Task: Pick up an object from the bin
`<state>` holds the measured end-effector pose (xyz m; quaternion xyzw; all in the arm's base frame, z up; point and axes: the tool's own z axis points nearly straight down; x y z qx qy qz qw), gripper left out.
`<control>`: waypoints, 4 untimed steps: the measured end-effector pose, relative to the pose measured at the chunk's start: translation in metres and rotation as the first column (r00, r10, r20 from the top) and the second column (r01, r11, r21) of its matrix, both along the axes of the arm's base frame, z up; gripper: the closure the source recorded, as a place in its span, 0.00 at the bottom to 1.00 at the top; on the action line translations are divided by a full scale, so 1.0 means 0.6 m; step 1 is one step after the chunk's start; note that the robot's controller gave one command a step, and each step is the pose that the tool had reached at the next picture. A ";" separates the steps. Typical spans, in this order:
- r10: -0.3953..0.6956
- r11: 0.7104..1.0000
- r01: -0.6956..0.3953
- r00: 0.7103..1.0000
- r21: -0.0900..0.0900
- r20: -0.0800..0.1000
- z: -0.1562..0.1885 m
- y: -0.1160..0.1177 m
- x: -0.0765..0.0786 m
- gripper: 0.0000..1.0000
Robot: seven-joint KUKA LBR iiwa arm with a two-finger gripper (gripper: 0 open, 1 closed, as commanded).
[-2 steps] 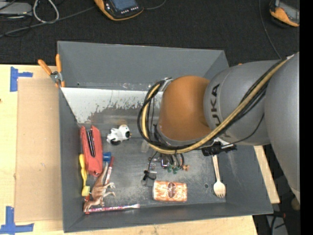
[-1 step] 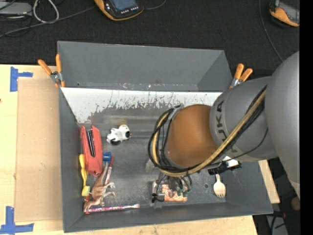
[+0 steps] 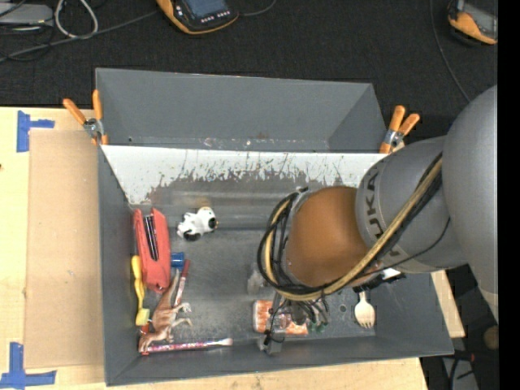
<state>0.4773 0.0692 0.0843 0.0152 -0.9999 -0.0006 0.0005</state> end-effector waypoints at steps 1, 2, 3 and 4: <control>-0.091 0.996 0.091 0.996 0.002 -0.001 -0.003 -0.036 -0.002 0.00; -0.207 0.978 0.207 0.978 0.002 0.002 -0.025 -0.127 -0.009 1.00; -0.209 0.978 0.209 0.978 0.002 0.002 -0.024 -0.127 -0.009 1.00; -0.191 0.982 0.191 0.982 0.002 -0.005 0.130 -0.113 0.003 1.00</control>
Offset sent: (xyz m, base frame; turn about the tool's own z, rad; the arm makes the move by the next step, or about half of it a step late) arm -0.0055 -0.0758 -0.0143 0.2044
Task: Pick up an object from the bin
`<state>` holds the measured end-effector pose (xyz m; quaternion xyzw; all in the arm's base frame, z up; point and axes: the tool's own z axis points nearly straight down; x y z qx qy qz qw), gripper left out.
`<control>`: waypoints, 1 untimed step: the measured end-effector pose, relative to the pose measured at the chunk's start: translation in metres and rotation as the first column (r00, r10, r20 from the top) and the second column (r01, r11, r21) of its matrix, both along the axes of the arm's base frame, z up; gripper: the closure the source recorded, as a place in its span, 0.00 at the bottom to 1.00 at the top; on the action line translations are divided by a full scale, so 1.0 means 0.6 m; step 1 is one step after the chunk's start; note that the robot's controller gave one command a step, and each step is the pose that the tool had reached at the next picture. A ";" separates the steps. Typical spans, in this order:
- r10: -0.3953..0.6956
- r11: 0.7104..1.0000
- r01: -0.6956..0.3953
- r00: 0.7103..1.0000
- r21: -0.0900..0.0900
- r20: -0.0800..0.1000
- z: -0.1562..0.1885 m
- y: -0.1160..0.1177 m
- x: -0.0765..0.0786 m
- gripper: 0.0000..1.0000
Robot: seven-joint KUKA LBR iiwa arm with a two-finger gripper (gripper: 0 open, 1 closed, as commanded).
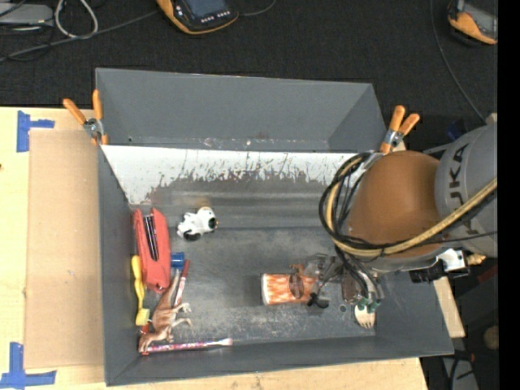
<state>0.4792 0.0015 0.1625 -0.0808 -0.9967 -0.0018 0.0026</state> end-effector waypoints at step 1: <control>-0.004 1.000 0.004 1.000 -0.001 0.000 0.120 -0.028 0.014 1.00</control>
Offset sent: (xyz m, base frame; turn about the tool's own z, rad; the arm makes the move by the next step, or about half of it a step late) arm -0.0072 0.0092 0.2715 -0.0947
